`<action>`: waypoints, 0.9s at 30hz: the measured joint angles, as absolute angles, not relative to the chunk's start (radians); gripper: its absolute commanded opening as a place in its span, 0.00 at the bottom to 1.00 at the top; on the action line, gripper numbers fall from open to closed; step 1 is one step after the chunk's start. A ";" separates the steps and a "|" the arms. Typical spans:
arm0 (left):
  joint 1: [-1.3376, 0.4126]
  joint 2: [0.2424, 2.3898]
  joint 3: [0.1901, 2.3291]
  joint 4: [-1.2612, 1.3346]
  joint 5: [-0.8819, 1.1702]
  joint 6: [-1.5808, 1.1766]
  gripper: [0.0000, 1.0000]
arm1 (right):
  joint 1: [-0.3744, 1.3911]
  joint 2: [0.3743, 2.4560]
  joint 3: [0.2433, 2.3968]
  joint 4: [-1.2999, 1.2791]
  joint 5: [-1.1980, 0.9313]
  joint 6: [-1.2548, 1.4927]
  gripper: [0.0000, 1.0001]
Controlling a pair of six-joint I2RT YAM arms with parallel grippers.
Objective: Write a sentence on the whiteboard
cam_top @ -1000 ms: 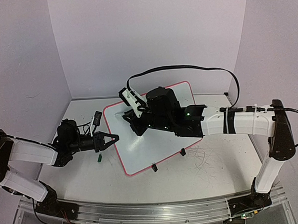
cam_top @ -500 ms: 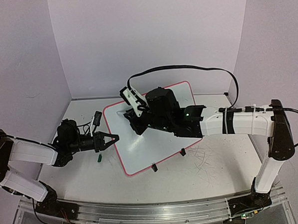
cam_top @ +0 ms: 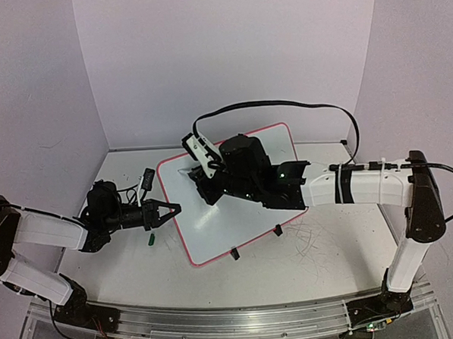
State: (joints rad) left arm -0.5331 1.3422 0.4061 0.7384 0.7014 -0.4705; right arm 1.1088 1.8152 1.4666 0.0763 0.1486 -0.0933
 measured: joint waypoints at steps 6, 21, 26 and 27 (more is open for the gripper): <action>-0.533 1.342 0.406 0.734 0.700 -0.471 0.00 | 1.111 1.831 1.476 0.083 0.149 -0.093 0.00; -0.533 1.342 0.413 0.724 0.699 -0.472 0.00 | 1.113 1.855 1.509 0.089 0.133 -0.086 0.00; -0.533 1.342 0.413 0.724 0.698 -0.472 0.00 | 1.113 1.860 1.512 0.089 0.117 -0.081 0.00; -0.533 1.342 0.413 0.724 0.698 -0.472 0.00 | 1.113 1.861 1.512 0.089 0.114 -0.081 0.00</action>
